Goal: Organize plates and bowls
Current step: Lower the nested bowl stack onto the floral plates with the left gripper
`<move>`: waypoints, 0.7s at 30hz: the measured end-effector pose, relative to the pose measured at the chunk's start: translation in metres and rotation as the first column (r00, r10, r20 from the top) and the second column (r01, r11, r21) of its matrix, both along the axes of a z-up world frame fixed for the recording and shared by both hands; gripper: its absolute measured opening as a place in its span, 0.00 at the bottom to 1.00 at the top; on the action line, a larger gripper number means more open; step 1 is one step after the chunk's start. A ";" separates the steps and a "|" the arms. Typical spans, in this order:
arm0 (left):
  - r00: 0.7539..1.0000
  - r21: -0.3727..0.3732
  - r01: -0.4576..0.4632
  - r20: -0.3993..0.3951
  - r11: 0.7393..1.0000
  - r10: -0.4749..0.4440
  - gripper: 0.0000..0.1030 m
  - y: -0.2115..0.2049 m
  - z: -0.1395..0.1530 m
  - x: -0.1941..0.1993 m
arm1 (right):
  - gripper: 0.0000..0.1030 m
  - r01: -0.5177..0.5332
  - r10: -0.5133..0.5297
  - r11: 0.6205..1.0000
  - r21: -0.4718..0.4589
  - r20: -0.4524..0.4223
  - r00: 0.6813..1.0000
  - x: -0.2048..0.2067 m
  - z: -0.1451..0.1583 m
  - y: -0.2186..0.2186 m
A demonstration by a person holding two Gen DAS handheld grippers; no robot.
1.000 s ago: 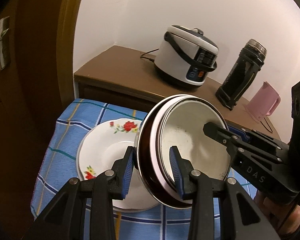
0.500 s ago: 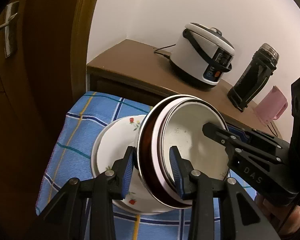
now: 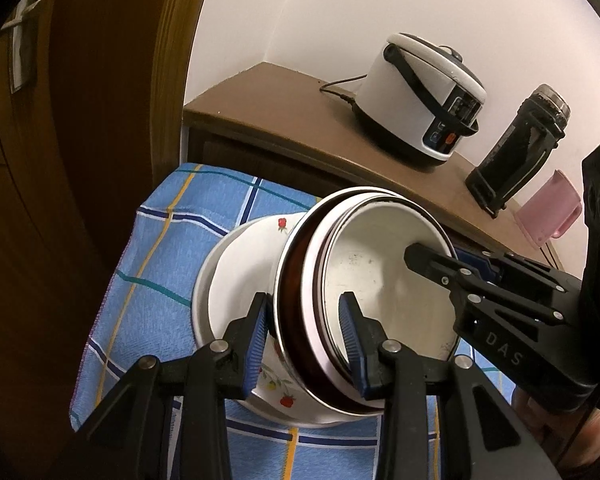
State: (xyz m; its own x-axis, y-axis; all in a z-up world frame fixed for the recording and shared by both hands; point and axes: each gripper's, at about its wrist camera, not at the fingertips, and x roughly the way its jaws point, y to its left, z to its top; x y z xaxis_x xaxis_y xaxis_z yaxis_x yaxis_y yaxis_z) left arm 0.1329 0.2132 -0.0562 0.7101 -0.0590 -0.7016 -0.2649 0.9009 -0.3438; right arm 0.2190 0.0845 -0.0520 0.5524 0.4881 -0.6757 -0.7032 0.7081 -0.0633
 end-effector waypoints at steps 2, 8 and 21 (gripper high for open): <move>1.000 -0.008 0.000 -0.006 1.000 0.000 0.37 0.001 -0.002 0.001 | 0.18 -0.002 0.002 1.000 -0.010 0.000 1.000 0.001 -0.001 0.002; 1.000 -0.018 0.005 -0.020 1.000 -0.005 0.37 0.001 -0.004 0.003 | 0.18 -0.005 0.005 0.999 -0.034 -0.005 1.000 0.003 -0.003 0.005; 0.996 -0.059 0.023 -0.082 0.998 -0.028 0.37 0.001 -0.011 0.007 | 0.19 -0.042 0.040 0.993 -0.114 -0.026 0.999 0.009 -0.008 0.014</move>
State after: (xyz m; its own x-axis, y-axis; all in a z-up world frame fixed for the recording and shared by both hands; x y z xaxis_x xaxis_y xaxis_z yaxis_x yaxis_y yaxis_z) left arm 0.1401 0.2146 -0.0673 0.6479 -0.1185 -0.7525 -0.2720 0.8867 -0.3738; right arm 0.2278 0.0987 -0.0600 0.5167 0.4284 -0.7413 -0.7337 0.6678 -0.1255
